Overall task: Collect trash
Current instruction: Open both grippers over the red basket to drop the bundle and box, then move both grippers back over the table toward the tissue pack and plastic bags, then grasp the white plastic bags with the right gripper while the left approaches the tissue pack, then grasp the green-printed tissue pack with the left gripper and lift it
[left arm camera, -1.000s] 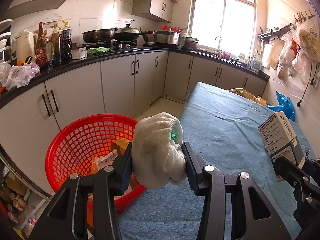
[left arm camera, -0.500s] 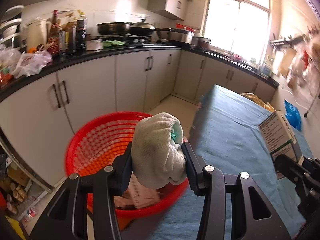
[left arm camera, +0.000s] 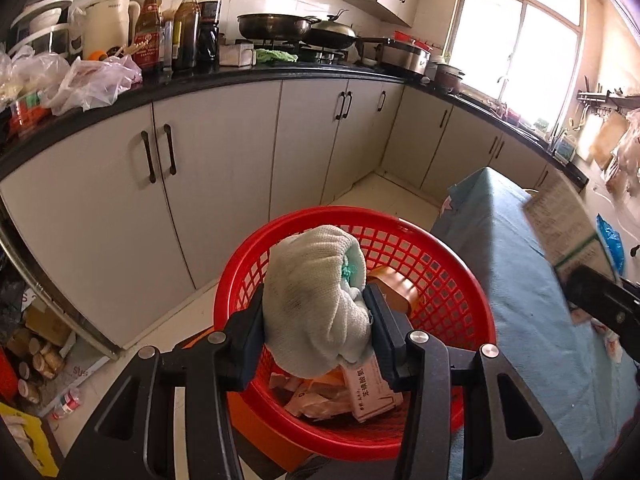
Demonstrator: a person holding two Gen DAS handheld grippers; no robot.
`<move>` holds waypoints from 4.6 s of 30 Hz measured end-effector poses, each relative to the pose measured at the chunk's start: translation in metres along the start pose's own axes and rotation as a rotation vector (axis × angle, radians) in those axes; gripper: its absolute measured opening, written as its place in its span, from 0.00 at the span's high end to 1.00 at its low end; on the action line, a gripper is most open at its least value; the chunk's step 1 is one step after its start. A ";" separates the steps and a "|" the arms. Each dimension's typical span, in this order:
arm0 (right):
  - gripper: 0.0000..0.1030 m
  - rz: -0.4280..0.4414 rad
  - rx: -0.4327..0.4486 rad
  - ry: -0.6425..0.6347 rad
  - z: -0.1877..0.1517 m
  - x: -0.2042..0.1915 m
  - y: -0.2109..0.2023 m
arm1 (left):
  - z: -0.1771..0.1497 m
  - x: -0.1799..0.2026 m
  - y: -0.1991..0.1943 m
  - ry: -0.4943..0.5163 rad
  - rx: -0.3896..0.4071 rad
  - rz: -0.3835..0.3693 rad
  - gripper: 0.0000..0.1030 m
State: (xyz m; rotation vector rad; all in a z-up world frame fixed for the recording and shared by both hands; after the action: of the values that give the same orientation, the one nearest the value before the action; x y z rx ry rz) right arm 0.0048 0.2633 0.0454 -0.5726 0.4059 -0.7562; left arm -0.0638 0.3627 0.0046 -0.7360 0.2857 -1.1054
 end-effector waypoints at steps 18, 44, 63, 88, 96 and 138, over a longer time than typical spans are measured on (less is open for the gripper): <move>0.47 -0.015 -0.002 0.196 -0.036 0.084 -0.049 | -0.008 0.052 -0.026 0.058 0.027 -0.082 0.27; 0.25 -0.239 -0.024 0.301 -0.115 0.297 -0.123 | -0.056 0.265 -0.060 0.442 -0.086 -0.287 0.24; 0.78 -0.174 0.183 0.402 -0.107 0.305 -0.212 | -0.045 0.358 -0.045 0.473 -0.157 -0.301 0.24; 0.78 -0.350 0.136 0.648 -0.130 0.355 -0.211 | -0.076 0.451 0.057 0.675 -0.238 -0.150 0.22; 0.77 -0.343 0.084 0.638 -0.135 0.357 -0.196 | -0.070 0.440 0.062 0.597 -0.234 -0.212 0.45; 0.74 -0.309 -0.033 0.316 -0.137 0.286 -0.136 | -0.066 0.363 0.008 0.496 -0.063 -0.166 0.55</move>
State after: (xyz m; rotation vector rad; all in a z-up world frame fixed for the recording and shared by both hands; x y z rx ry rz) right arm 0.0500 -0.0731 -0.0166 -0.5540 0.6307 -1.1455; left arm 0.0660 0.0171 0.0019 -0.5378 0.6916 -1.4369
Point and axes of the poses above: each gripper's, at about its wrist camera, not at the fingertips, and y roughly the way its jaws point, x to its right, z to its top, the point moved 5 cm from there along y, roughly the way its jaws point, and after that the axes turned 2 degrees about y, right-handed, at the moved point
